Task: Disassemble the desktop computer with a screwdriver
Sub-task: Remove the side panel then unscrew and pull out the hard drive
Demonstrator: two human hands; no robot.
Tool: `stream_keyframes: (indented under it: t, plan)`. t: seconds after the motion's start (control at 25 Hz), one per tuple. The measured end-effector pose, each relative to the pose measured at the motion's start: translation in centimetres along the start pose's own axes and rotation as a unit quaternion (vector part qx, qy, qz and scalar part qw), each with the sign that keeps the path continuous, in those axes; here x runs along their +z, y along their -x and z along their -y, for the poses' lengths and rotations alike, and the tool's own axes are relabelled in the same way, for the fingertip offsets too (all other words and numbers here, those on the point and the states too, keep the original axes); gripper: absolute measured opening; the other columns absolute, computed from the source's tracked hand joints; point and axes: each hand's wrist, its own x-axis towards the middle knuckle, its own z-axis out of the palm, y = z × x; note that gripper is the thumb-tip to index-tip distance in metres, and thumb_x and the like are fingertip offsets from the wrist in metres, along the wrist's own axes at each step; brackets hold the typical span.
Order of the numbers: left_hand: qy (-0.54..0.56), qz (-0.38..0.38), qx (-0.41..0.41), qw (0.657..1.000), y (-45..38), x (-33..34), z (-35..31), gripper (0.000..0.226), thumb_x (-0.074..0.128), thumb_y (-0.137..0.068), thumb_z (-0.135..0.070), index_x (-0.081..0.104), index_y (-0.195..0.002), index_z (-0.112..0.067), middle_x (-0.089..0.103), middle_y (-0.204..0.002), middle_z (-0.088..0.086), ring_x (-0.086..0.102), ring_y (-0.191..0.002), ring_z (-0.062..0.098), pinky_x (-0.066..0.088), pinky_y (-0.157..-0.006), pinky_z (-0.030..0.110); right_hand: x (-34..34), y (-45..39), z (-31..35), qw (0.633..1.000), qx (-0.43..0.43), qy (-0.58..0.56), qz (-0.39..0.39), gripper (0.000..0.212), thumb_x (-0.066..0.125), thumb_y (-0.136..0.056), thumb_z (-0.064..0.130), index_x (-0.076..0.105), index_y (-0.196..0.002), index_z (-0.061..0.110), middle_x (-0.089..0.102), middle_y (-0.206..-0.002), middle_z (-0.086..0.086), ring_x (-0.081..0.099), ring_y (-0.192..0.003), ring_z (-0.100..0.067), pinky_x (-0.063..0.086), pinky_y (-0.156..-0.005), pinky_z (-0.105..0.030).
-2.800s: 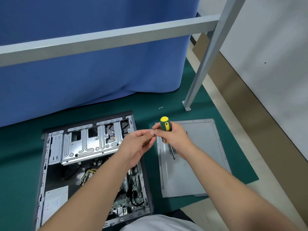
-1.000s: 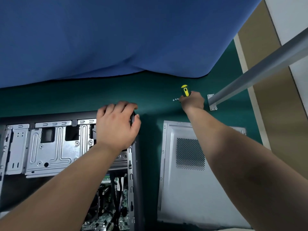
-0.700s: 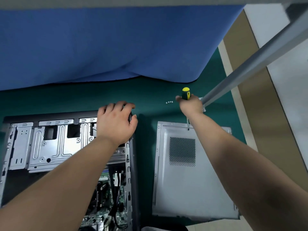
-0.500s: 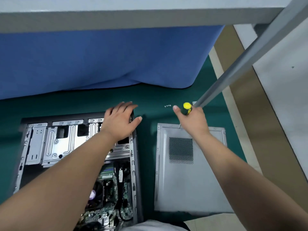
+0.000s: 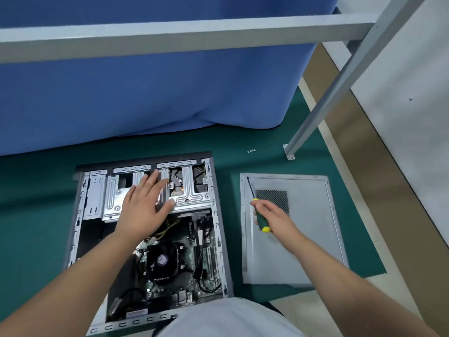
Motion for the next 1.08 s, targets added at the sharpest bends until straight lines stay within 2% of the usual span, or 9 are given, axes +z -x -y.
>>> stream_keyframes:
  t: [0.12, 0.2, 0.28, 0.36, 0.52, 0.68, 0.84, 0.96, 1.08]
  plan:
    - [-0.026, 0.047, -0.005, 0.999, 1.2, 0.5, 0.8, 0.077, 0.016, -0.089, -0.086, 0.006, -0.158, -0.054, -0.013, -0.169, -0.020, -0.016, -0.155, 0.004, -0.005, -0.127, 0.042, 1.6, -1.0, -1.9, 0.991, 0.009, 0.112, -0.076, 0.032, 0.050, -0.101, 0.012, 0.072, -0.095, 0.035, 0.059, -0.073, 0.010, 0.047, -0.047, -0.005, 0.044, -0.045, -0.020]
    - [-0.057, 0.074, -0.006, 0.996, 1.4, 0.8, 1.1, 0.077, 0.012, -0.086, -0.091, -0.013, -0.152, -0.061, -0.028, -0.163, -0.023, -0.030, -0.150, 0.002, -0.015, -0.124, 0.040, 2.7, -1.3, -2.8, 0.980, 0.023, 0.177, -0.093, 0.029, 0.050, -0.100, 0.011, 0.072, -0.102, 0.030, 0.064, -0.084, 0.005, 0.056, -0.054, -0.011, 0.051, -0.051, -0.024]
    - [-0.072, 0.089, -0.011, 0.993, 1.1, 0.9, 1.2, 0.078, 0.011, -0.084, -0.093, -0.023, -0.148, -0.063, -0.036, -0.159, -0.024, -0.038, -0.146, 0.002, -0.020, -0.121, 0.038, 3.5, -1.6, -3.7, 0.962, 0.034, 0.251, -0.102, 0.026, 0.052, -0.101, 0.015, 0.073, -0.112, 0.025, 0.062, -0.105, -0.005, 0.064, -0.077, -0.023, 0.060, -0.068, -0.035]
    - [-0.082, 0.093, -0.013, 0.992, 0.8, 1.0, 1.2, 0.078, 0.010, -0.085, -0.092, -0.026, -0.147, -0.061, -0.039, -0.158, -0.024, -0.040, -0.144, 0.003, -0.021, -0.120, 0.039, 4.2, -1.9, -4.6, 0.944, 0.046, 0.311, -0.097, 0.026, 0.052, -0.101, 0.018, 0.070, -0.119, 0.023, 0.052, -0.123, -0.010, 0.061, -0.088, -0.026, 0.057, -0.081, -0.034]
    - [-0.092, 0.090, -0.008, 0.992, 1.0, 1.1, 1.1, 0.076, 0.011, -0.088, -0.089, -0.027, -0.148, -0.060, -0.038, -0.159, -0.022, -0.038, -0.147, 0.005, -0.020, -0.122, 0.041, 5.1, -1.7, -5.4, 0.924, 0.057, 0.368, -0.081, 0.031, 0.050, -0.102, 0.019, 0.063, -0.130, 0.027, 0.045, -0.130, -0.011, 0.055, -0.087, -0.025, 0.051, -0.084, -0.028]
    - [-0.086, 0.091, -0.006, 0.992, 1.0, 1.1, 1.0, 0.075, 0.011, -0.089, -0.088, -0.026, -0.147, -0.060, -0.037, -0.160, -0.021, -0.036, -0.148, 0.006, -0.017, -0.123, 0.042, 5.3, -1.6, -5.1, 0.917, 0.046, 0.391, -0.057, 0.056, 0.055, -0.099, 0.013, 0.044, -0.150, 0.033, 0.043, -0.137, -0.012, 0.055, -0.090, -0.024, 0.050, -0.081, -0.028]
    - [-0.089, 0.094, -0.004, 0.992, 1.1, 0.8, 0.9, 0.075, 0.006, -0.087, -0.089, -0.030, -0.145, -0.060, -0.038, -0.159, -0.021, -0.035, -0.149, 0.006, -0.015, -0.124, 0.043, 5.5, -1.6, -4.7, 0.919, 0.055, 0.385, -0.060, 0.075, 0.060, -0.096, 0.012, 0.025, -0.159, 0.034, 0.039, -0.149, -0.013, 0.060, -0.112, -0.031, 0.051, -0.090, -0.033]
    - [-0.094, 0.094, -0.006, 0.991, 1.1, 0.8, 0.8, 0.075, 0.007, -0.087, -0.089, -0.030, -0.146, -0.060, -0.039, -0.159, -0.021, -0.035, -0.148, 0.006, -0.015, -0.124, 0.043, 5.5, -1.3, -4.2, 0.919, 0.066, 0.384, -0.056, 0.076, 0.061, -0.097, 0.019, 0.021, -0.160, 0.030, 0.038, -0.152, -0.012, 0.058, -0.119, -0.032, 0.054, -0.093, -0.038]
    - [-0.093, 0.094, -0.005, 0.991, 1.0, 0.8, 0.9, 0.076, 0.008, -0.087, -0.089, -0.029, -0.147, -0.059, -0.037, -0.160, -0.020, -0.035, -0.148, 0.007, -0.015, -0.124, 0.044, 5.4, -0.7, -2.7, 0.912, 0.052, 0.404, -0.055, 0.066, 0.058, -0.099, 0.025, 0.029, -0.158, 0.026, 0.039, -0.153, -0.009, 0.052, -0.128, -0.031, 0.050, -0.100, -0.039]
